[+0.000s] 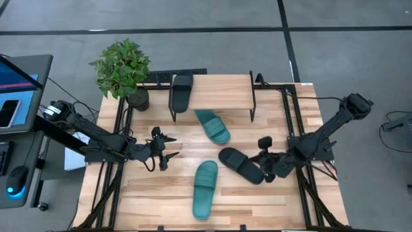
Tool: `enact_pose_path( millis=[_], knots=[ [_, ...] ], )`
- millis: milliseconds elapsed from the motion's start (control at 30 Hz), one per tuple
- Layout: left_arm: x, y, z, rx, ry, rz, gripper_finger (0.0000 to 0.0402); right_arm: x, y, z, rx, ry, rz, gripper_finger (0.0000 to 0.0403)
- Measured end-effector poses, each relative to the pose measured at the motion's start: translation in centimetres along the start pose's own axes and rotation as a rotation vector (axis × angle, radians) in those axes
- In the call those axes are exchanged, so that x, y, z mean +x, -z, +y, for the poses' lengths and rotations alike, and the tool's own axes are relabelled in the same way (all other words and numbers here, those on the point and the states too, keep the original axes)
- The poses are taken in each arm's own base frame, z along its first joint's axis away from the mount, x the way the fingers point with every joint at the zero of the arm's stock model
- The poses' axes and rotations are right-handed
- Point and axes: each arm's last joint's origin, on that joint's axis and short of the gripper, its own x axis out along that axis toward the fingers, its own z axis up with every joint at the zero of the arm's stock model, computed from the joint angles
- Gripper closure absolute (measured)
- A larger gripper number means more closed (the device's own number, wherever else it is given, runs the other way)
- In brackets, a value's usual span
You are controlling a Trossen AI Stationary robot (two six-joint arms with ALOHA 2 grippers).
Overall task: Pick and place slides into the shelf
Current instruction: Put the black pair of slippers on the shelf
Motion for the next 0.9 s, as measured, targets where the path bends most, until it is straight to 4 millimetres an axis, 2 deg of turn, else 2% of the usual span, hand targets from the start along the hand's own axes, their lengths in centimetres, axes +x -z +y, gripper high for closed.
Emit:
enact_pose_path(
  millis=[333, 533, 667, 900],
  knots=[
    [0.0, 0.0, 0.0, 0.0, 0.0, 0.0, 0.0127, 0.1, -0.1, 0.0, 0.063, -0.03, -0.007, 0.0403],
    [0.0, 0.0, 0.0, -0.015, 0.0, 0.0, 0.0127, 1.2, 0.3, 0.1, 0.053, -0.027, 0.052, 0.0395],
    [0.0, 0.0, 0.0, -0.014, -0.001, 0.002, 0.0127, 2.6, 0.6, 0.4, 0.049, -0.007, 0.099, 0.0354],
    [0.0, 0.0, 0.0, -0.012, -0.001, 0.003, 0.0127, 4.7, 0.0, 1.0, 0.0, 0.012, 0.057, 0.0265]
  ],
)
